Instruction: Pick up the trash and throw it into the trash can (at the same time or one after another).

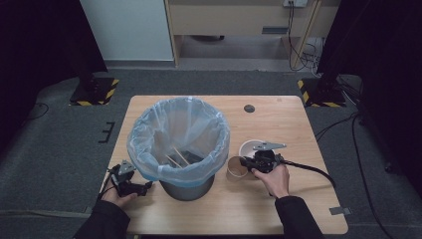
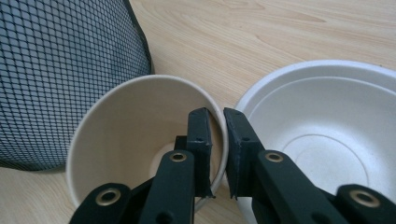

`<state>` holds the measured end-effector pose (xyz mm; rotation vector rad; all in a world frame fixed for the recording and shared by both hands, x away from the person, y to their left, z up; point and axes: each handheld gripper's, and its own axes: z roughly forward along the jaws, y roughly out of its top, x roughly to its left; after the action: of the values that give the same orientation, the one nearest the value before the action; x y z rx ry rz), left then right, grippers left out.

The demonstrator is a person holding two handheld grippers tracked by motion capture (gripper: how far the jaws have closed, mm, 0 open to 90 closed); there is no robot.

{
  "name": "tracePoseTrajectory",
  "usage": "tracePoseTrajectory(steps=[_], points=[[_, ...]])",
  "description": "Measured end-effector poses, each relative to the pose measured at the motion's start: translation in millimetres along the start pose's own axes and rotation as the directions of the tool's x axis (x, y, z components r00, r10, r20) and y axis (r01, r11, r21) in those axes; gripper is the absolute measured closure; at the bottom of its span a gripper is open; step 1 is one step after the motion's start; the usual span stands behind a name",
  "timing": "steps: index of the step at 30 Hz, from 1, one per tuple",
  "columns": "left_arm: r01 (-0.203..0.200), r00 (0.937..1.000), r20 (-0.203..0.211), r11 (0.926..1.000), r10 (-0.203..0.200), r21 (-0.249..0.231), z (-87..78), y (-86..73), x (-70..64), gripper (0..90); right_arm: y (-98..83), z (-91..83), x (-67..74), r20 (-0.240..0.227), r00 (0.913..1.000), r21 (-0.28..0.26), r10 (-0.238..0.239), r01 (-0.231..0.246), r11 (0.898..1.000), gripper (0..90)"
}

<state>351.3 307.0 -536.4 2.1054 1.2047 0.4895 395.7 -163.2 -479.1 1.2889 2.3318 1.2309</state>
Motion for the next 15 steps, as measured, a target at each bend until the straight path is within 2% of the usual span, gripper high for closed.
tracePoseTrajectory(steps=[8, 15], points=[[0.000, 1.0000, 0.000, 1.0000, 0.000, 0.000, 0.0, 0.0, 0.0, 0.0, 5.3, -9.0, -2.8, -0.011, 0.9998, -0.032, 0.016, -0.016, 0.999, 83.2], [0.000, 1.0000, 0.000, 1.0000, 0.000, 0.000, 0.0, 0.0, 0.0, 0.0, 12.6, -23.4, -6.7, -0.033, 0.9982, -0.096, 0.050, -0.053, 0.994, 83.2]])
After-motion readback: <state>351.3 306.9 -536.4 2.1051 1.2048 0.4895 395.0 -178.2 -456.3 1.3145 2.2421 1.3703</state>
